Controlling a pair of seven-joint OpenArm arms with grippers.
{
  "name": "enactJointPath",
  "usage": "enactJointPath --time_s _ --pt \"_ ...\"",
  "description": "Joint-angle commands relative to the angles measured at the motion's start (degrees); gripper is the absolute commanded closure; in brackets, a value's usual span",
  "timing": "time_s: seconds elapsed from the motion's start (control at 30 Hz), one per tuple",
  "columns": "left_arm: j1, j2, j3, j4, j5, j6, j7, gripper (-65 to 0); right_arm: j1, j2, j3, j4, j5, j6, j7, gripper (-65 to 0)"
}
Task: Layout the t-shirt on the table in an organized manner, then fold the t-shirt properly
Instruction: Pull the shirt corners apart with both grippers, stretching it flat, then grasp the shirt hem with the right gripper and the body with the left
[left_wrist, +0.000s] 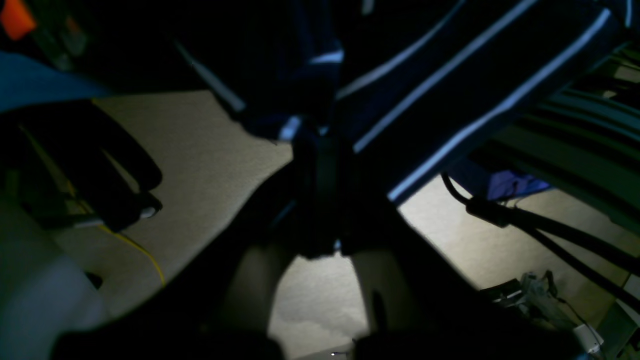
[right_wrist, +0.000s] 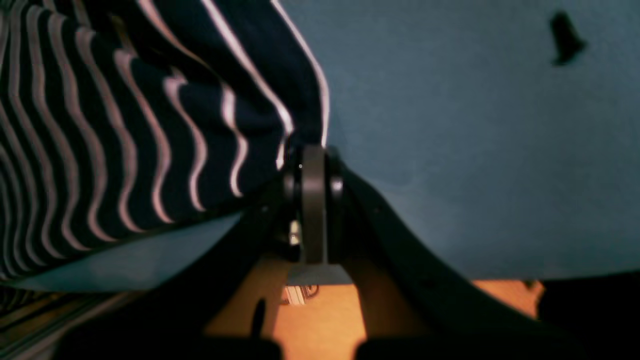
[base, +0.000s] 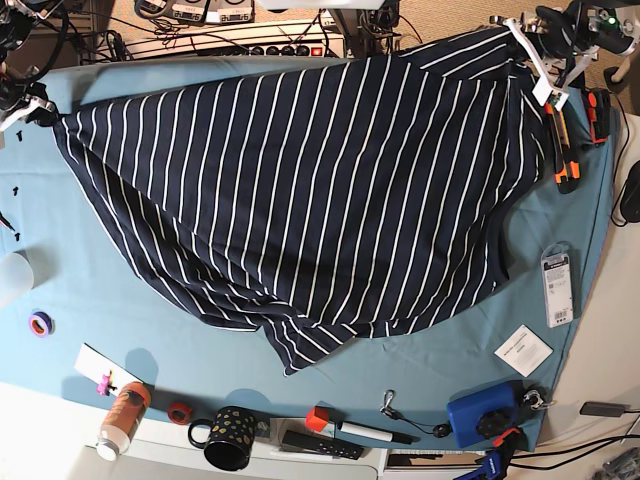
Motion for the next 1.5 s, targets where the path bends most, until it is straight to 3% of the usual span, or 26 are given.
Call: enactJointPath --time_s 0.0,0.07,0.17,0.27,0.4,0.47,0.57,0.73,0.9,1.03,1.13,1.27,1.4,1.47 --pt "0.48 -0.61 -0.48 0.90 -0.42 -0.02 -0.17 -2.4 0.09 1.64 0.52 0.96 1.53 -0.07 0.79 0.0" --pt "0.46 -0.61 -0.48 0.90 -0.44 0.02 -0.17 -14.8 0.09 1.66 0.52 0.96 2.12 -0.07 0.79 0.0" --pt "0.13 -0.61 -0.48 0.90 -0.42 0.07 -0.17 -28.3 0.04 1.99 0.52 0.96 2.29 -0.07 0.79 -15.6" --pt "-0.20 -0.63 -0.48 1.49 -0.42 0.26 -0.20 -29.3 0.13 4.13 0.55 0.96 6.43 -0.07 0.79 -18.4" --pt "-0.17 -0.63 -0.48 5.42 -0.35 0.26 -2.05 -29.3 1.44 9.57 0.55 0.96 14.91 -0.07 0.79 -18.4" --pt "-0.17 -0.61 -0.48 8.04 0.15 0.24 -4.57 -29.3 4.59 11.41 0.50 0.96 14.38 -0.07 0.79 -18.4" --pt "-1.05 -0.59 -0.46 11.21 1.55 0.24 -7.78 -29.3 11.54 11.72 -0.96 0.96 12.74 -0.07 0.79 -18.4" --pt "-4.94 -0.59 -0.46 12.09 1.53 0.24 -7.72 -29.3 19.67 11.74 -14.38 0.96 4.74 -0.07 2.51 -18.4" --pt "-6.51 -0.44 -0.44 12.09 1.81 0.24 -8.85 -29.3 25.40 11.32 -34.56 0.96 -8.59 -0.07 18.97 -18.4" --pt "-6.51 -0.46 -0.42 12.09 2.43 0.24 -9.25 -29.3 32.24 7.56 -47.65 0.83 -17.31 -2.21 21.14 -18.4" --pt "-6.51 -0.44 -0.42 12.09 2.43 0.24 -9.25 -29.3 35.21 4.11 -55.25 0.37 -23.74 -6.16 24.46 -18.4" --pt "-6.51 -0.46 -0.42 12.09 2.43 0.24 -9.22 -29.3 37.48 0.09 -62.03 -4.17 -31.47 -9.18 26.53 -18.4" --pt "-6.51 -0.44 -0.42 12.09 2.40 0.24 -9.25 -29.3 38.14 -3.04 -64.04 -11.28 -37.44 -11.04 30.27 -18.3" --pt "-6.82 -0.46 -0.42 12.09 2.40 0.22 -9.25 -29.3 38.21 -3.80 -64.04 -12.90 -39.47 -11.06 29.99 -13.1"
